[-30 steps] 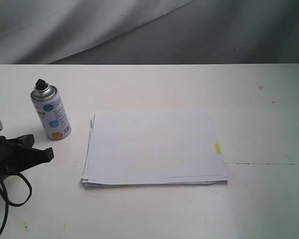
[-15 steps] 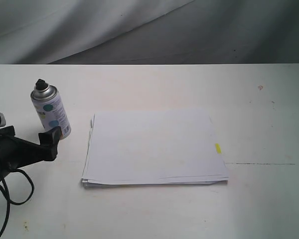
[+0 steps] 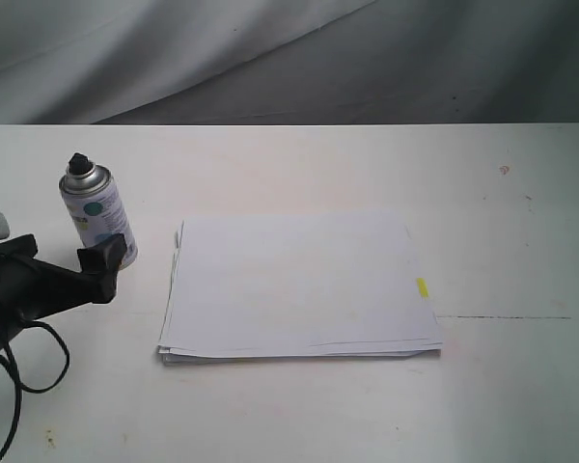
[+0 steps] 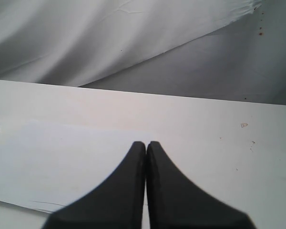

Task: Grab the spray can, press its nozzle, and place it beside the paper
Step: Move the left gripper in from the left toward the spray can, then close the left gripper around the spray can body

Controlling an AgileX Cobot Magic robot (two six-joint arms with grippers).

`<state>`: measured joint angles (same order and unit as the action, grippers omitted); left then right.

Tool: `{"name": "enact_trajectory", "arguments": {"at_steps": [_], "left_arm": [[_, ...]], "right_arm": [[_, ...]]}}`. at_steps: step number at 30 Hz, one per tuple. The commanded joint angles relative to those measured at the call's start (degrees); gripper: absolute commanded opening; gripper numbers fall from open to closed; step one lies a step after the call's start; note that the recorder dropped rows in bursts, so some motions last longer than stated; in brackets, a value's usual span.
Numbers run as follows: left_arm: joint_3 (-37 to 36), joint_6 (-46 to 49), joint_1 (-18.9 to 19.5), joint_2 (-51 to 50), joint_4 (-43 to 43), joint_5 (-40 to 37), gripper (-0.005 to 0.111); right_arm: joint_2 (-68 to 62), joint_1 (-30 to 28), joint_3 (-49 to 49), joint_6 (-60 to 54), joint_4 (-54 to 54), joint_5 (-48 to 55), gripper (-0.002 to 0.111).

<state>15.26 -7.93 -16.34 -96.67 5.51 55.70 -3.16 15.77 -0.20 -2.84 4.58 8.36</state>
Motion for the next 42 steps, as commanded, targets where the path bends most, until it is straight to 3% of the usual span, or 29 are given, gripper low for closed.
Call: {"name": "enact_trajectory", "arguments": {"at_steps": [1,10,26,38,42], "left_arm": [[2.13,-0.55,-0.27,-0.05,0.49,-2.21,0.104],[6.28,0.91,-0.27,-0.30,2.39,-7.95,0.104],[11.53,4.01,-0.27,-12.64,4.91,1.07,0.104],[17.09,6.71,-0.27,-18.40,7.73,1.33,0.104],[17.09,7.11,-0.27,-18.55,12.99,2.00,0.104]], "right_arm": [[0.22,-0.35,0.20,0.25,0.30,-0.12,0.000],[0.22,-0.35,0.20,0.25,0.30,-0.12,0.000],[0.22,-0.35,0.20,0.25,0.30,-0.12,0.000],[0.22,-0.35,0.20,0.25,0.30,-0.12,0.000],[0.22,-0.35,0.20,0.25,0.30,-0.12,0.000]]}}
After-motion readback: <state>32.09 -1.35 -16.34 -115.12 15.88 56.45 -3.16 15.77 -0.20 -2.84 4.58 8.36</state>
